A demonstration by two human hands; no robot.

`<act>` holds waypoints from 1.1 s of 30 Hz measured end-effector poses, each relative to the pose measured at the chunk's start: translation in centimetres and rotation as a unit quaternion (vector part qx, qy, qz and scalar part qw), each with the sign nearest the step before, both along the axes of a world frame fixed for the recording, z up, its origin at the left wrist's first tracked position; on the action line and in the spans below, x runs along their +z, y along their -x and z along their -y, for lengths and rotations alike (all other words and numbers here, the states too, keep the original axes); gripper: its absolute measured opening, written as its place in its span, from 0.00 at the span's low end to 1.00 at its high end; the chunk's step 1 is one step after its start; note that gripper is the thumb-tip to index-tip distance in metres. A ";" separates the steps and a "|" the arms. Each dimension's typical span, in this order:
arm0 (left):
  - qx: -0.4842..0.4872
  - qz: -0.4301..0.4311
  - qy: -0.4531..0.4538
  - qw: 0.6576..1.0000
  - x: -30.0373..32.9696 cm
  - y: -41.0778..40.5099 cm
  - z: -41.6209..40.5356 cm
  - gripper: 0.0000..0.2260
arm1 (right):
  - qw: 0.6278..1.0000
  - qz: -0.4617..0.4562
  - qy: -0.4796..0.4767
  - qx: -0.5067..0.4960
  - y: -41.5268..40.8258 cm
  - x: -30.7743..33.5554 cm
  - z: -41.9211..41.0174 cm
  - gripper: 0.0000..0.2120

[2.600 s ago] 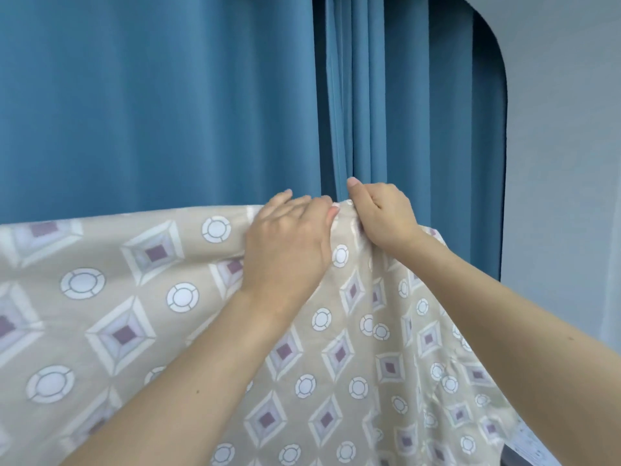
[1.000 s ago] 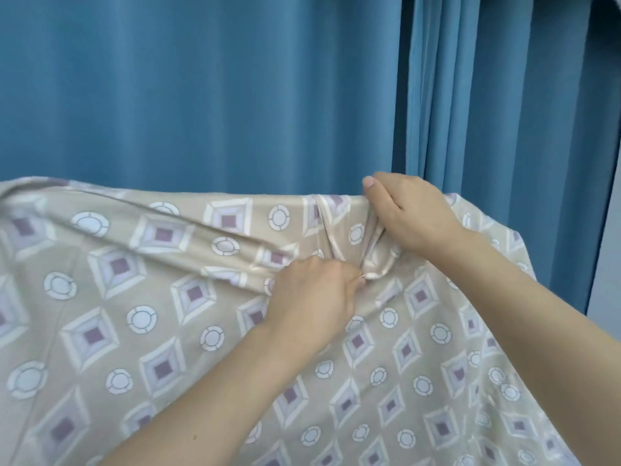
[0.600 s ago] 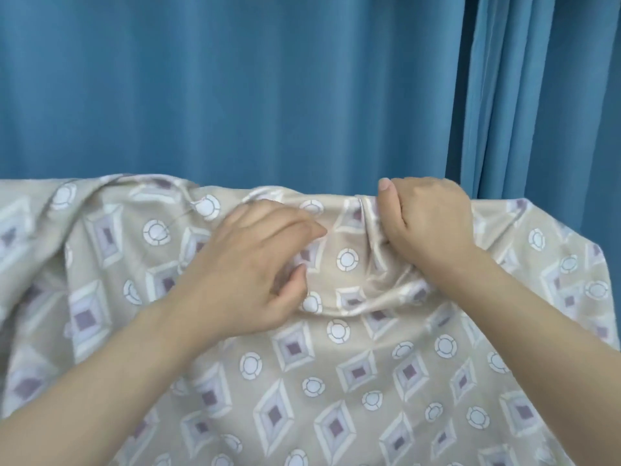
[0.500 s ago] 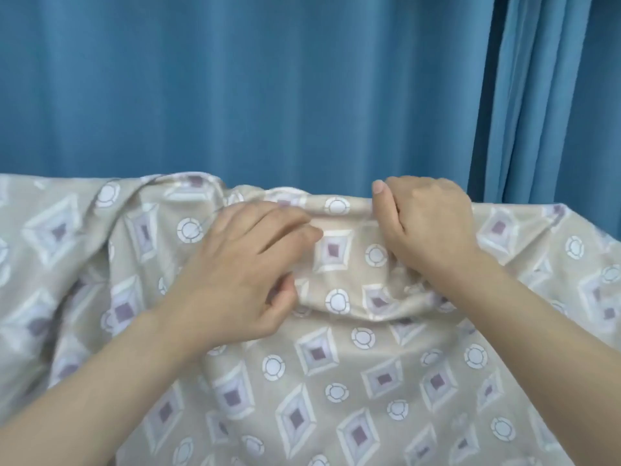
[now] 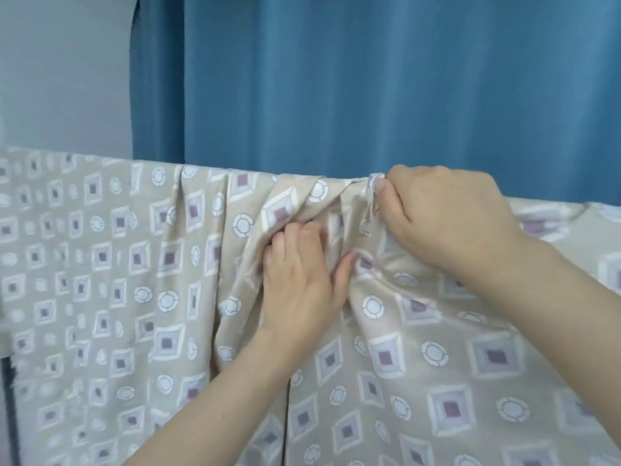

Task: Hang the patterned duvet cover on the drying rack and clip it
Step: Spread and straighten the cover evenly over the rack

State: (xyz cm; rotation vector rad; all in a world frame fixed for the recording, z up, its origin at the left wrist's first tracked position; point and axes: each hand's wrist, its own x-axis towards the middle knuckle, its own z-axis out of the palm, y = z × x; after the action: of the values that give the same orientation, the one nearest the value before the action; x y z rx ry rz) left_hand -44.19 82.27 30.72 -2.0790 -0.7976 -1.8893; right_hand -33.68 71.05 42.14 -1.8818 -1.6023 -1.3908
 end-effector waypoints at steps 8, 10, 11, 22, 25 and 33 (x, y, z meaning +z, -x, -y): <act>0.017 -0.059 0.039 0.997 0.5 1.1 -0.6 0.15 | 0.998 0.042 0.004 0.038 2.1 0.0 -3.1 0.13; 0.020 -0.085 0.066 0.994 0.5 0.9 -0.9 0.15 | 0.998 0.056 -0.001 0.035 2.0 -0.2 -3.1 0.10; 0.028 -0.100 0.087 0.991 0.6 0.8 -0.9 0.15 | 0.997 0.064 -0.007 0.033 1.8 -0.2 -3.1 0.10; -0.002 -0.014 0.270 0.963 -2.1 0.9 3.5 0.24 | 0.988 0.095 -0.084 0.091 0.8 -2.7 -4.0 0.12; 0.002 0.031 0.290 0.956 -3.4 1.2 4.8 0.24 | 0.985 0.090 -0.073 0.131 1.2 -4.3 -3.9 0.25; -0.043 0.019 0.415 0.909 -11.7 -0.7 10.4 0.22 | 0.977 0.136 0.031 0.160 3.0 -7.4 -2.5 0.28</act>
State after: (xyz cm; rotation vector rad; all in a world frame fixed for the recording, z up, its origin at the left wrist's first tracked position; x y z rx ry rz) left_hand -43.50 71.86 19.03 -2.5412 -1.7929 -1.8088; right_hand -36.64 73.59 34.78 -1.4252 -1.9943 -1.5133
